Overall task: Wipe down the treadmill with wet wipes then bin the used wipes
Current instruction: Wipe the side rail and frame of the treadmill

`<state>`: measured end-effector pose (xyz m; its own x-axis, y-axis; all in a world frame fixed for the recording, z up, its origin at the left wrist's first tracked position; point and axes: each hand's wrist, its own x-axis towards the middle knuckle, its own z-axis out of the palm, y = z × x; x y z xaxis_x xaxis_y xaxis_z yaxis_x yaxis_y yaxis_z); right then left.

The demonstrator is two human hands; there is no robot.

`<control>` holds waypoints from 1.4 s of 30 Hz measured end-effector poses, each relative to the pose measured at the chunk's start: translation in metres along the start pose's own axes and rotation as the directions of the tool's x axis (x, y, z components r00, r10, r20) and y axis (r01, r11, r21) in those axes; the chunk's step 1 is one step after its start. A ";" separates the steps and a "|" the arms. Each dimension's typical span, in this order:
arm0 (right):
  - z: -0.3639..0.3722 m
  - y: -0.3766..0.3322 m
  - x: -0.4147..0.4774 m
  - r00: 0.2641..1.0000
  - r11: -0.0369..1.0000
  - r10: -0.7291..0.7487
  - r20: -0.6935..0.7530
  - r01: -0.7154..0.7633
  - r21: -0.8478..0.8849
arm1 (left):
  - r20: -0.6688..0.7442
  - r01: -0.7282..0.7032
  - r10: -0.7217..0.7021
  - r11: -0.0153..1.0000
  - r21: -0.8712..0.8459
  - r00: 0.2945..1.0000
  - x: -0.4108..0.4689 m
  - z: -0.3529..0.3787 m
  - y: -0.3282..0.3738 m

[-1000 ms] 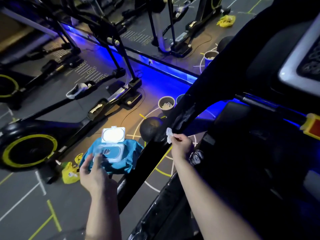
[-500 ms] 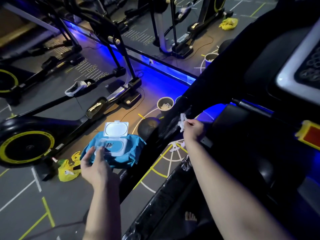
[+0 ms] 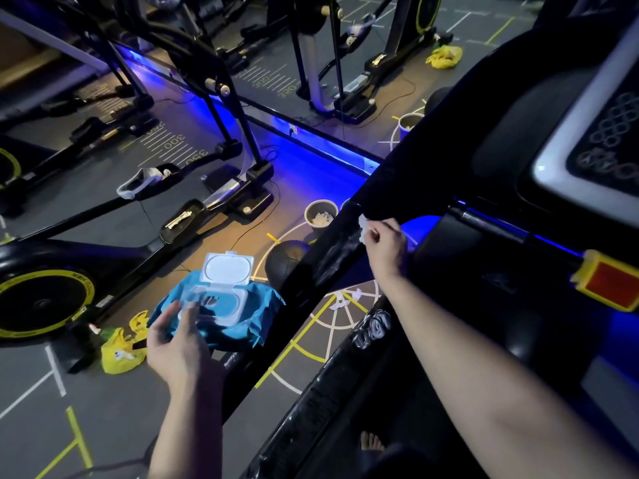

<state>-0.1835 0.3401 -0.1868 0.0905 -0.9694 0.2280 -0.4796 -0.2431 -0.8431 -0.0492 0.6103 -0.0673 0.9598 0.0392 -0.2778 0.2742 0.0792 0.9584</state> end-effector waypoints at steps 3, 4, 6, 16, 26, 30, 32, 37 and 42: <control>0.008 0.009 -0.023 0.985 0.986 -0.168 0.048 0.168 0.007 | -0.006 0.004 -0.004 1.000 -0.006 1.000 0.000 0.000 -0.001; 0.010 0.013 -0.031 0.976 0.980 -0.201 0.085 0.201 0.000 | -0.004 0.012 -0.012 1.000 -0.007 1.000 0.001 -0.001 -0.002; 0.007 0.017 -0.042 0.973 0.984 -0.176 0.153 0.172 0.035 | 0.000 0.020 -0.020 1.000 -0.018 1.000 0.001 -0.002 -0.005; 0.001 -0.003 -0.009 0.989 0.994 -0.106 0.098 0.101 0.050 | 0.015 -0.021 0.021 1.000 -0.019 1.000 0.004 -0.004 -0.005; -0.028 0.037 -0.087 0.891 0.881 0.286 0.353 -0.389 0.271 | 0.080 -0.004 0.004 1.000 0.004 0.997 0.000 -0.011 -0.013; -0.028 0.080 -0.107 0.730 0.748 0.602 0.323 -0.657 0.090 | 0.097 0.010 -0.009 1.000 -0.007 0.995 -0.003 -0.010 -0.020; -0.025 0.097 -0.118 0.633 0.691 0.670 0.386 -0.722 -0.015 | 0.100 0.016 -0.015 1.000 -0.007 0.995 -0.002 -0.013 -0.022; -0.002 0.096 -0.114 0.629 0.741 0.611 0.481 -0.669 -0.065 | 0.066 -0.007 0.007 1.000 0.002 0.998 -0.003 -0.026 -0.024; 0.032 0.108 -0.105 0.602 0.867 0.466 0.649 -0.458 -0.197 | 0.043 0.018 -0.018 1.000 0.012 0.999 -0.005 -0.041 -0.024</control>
<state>-0.2174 0.4144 -0.3176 0.3971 -0.7181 -0.5715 -0.6294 0.2401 -0.7391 -0.0629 0.6494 -0.0912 0.9563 -0.0055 -0.2924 0.2921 0.0678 0.9540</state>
